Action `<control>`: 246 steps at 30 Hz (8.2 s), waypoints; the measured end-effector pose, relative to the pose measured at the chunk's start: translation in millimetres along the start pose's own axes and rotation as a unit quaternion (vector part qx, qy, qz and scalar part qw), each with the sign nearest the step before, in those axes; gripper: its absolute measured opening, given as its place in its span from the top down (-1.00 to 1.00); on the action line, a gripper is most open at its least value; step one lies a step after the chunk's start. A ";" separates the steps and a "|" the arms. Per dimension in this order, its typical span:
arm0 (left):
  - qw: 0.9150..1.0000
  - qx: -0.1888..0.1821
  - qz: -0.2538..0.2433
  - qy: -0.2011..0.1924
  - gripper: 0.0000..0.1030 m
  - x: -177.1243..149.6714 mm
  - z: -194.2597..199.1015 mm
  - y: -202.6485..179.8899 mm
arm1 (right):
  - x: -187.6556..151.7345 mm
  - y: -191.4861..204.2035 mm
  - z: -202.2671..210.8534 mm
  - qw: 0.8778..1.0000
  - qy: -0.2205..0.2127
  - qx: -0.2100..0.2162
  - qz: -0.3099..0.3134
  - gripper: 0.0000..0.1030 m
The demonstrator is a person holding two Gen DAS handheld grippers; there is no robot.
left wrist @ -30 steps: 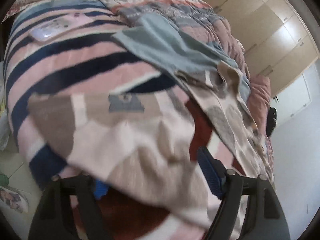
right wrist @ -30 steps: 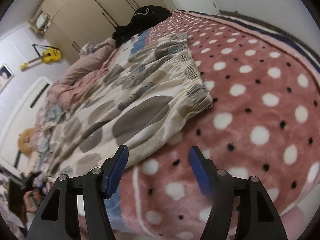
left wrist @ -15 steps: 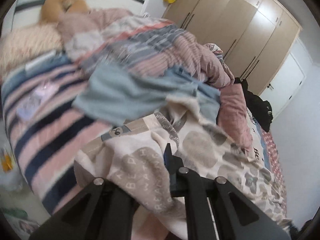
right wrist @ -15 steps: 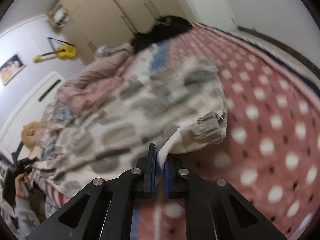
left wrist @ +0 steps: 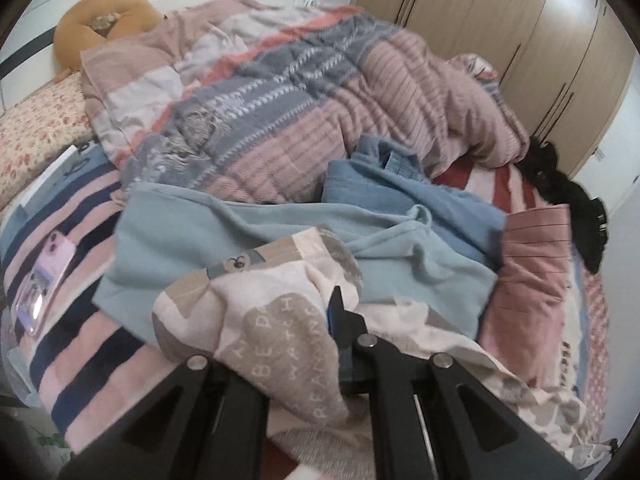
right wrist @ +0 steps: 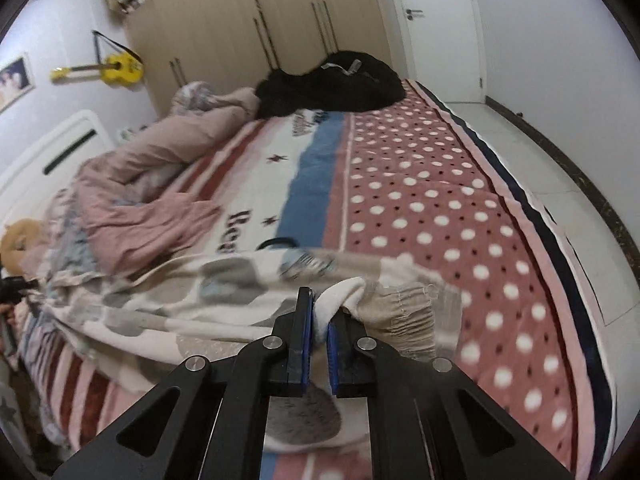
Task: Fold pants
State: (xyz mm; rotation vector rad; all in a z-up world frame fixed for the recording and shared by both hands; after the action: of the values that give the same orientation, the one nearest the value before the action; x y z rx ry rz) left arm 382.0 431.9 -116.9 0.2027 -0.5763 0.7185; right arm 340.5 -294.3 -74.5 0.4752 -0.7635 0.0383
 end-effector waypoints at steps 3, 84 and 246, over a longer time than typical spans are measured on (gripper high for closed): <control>0.999 0.027 -0.010 0.029 0.84 1.5 -27.8 -13.6 | 14.4 -10.7 -29.3 1.000 0.014 -0.010 -0.010 0.97; 0.964 -0.149 -0.219 -0.034 -0.62 -90.3 31.9 -108.1 | -39.0 152.0 -190.9 0.975 0.157 0.118 0.102 0.29; 0.974 -0.179 -0.141 -0.012 0.90 -83.6 -46.9 13.8 | -104.4 509.2 -342.4 0.893 0.142 0.219 0.366 0.93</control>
State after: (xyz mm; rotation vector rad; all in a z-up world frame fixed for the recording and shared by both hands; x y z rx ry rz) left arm 342.0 412.3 -202.9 -0.0425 -0.6736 0.3290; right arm 385.9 321.3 -154.1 0.5685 -0.6049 0.9854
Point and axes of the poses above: each gripper's, at about its wrist camera, not at the fingertips, and z roughly against the way its jaws point, y to its left, x to its top, the point moved 6 cm from there along -z, roughly the way its jaws point, and after that the axes turned 14 degrees about x, right-handed, at the moved point
